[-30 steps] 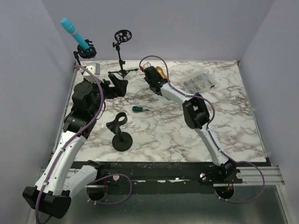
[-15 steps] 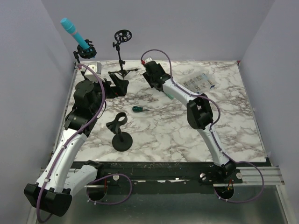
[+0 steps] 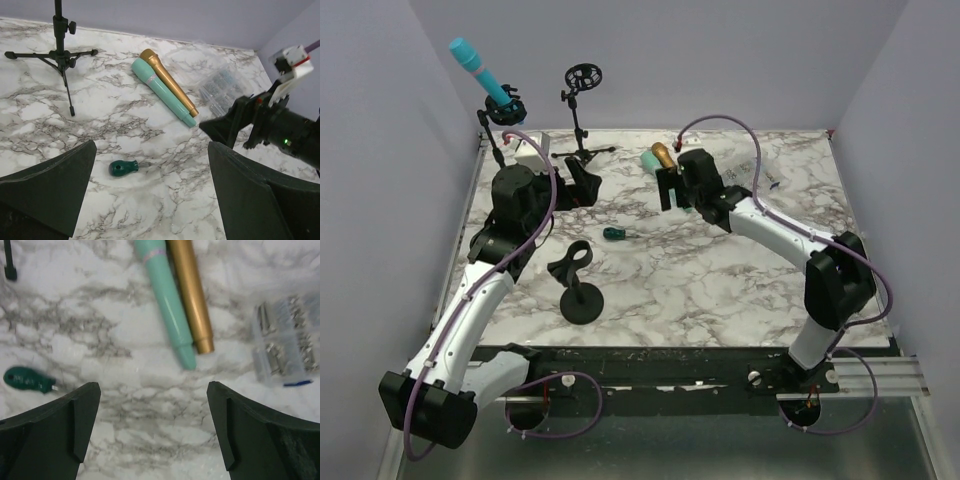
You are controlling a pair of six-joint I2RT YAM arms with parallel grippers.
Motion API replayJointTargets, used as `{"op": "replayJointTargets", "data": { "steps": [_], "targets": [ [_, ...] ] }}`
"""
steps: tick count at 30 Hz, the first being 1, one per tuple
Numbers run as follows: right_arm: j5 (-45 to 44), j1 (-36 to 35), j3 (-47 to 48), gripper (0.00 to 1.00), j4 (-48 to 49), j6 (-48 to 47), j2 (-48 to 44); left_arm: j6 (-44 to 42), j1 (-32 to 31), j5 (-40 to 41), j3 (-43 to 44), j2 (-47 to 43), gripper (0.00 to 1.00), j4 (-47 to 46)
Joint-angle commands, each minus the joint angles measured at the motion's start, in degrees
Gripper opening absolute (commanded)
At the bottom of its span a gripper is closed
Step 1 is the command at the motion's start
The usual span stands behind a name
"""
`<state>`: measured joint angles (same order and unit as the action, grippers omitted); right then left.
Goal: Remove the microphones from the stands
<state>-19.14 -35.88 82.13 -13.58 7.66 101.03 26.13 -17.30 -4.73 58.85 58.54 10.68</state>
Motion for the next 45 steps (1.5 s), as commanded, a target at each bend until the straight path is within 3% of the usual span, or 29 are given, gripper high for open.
{"op": "replayJointTargets", "data": {
  "steps": [1, 8, 13, 19, 23, 31, 36, 45],
  "targets": [
    [8.43, 0.23, -13.73, 0.97, 8.19, 8.37, -5.29, -2.66, 0.33, -1.11, 1.08, 0.69, 0.96, -0.93],
    [14.92, 0.2, -26.66, 0.98, 19.47, 13.18, -11.87, -4.68, 0.41, 4.07, 0.13, 2.83, 0.98, -2.53],
    [16.84, 0.19, -28.29, 0.98, 20.28, 13.13, -13.2, -0.89, 2.42, -1.08, 3.89, 6.52, 0.98, -2.06],
    [13.03, 0.2, -29.49, 0.99, 18.29, 11.35, -17.97, -0.47, 6.76, -5.6, 12.47, 15.88, 0.98, -2.86],
    [11.93, 0.2, -31.17, 1.0, 19.22, 10.98, -20.92, -4.42, 7.78, -2.08, 20.99, 25.65, 0.98, -3.04],
    [11.53, 0.27, -32.23, 1.0, 20.25, 10.53, -20.53, -7.73, 10.42, -0.51, 27.4, 38.72, 0.95, -16.06],
    [11.33, 0.27, -31.51, 1.0, 20.35, 10.27, -18.23, -8.29, 10.93, 0.42, 31.09, 45.85, 0.96, -19.06],
    [11.15, 0.21, -32.54, 1.0, 23.44, 9.39, -15.93, -7.61, 11.85, -0.66, 32.34, 54.79, 0.9, -30.01]
  ]
}}
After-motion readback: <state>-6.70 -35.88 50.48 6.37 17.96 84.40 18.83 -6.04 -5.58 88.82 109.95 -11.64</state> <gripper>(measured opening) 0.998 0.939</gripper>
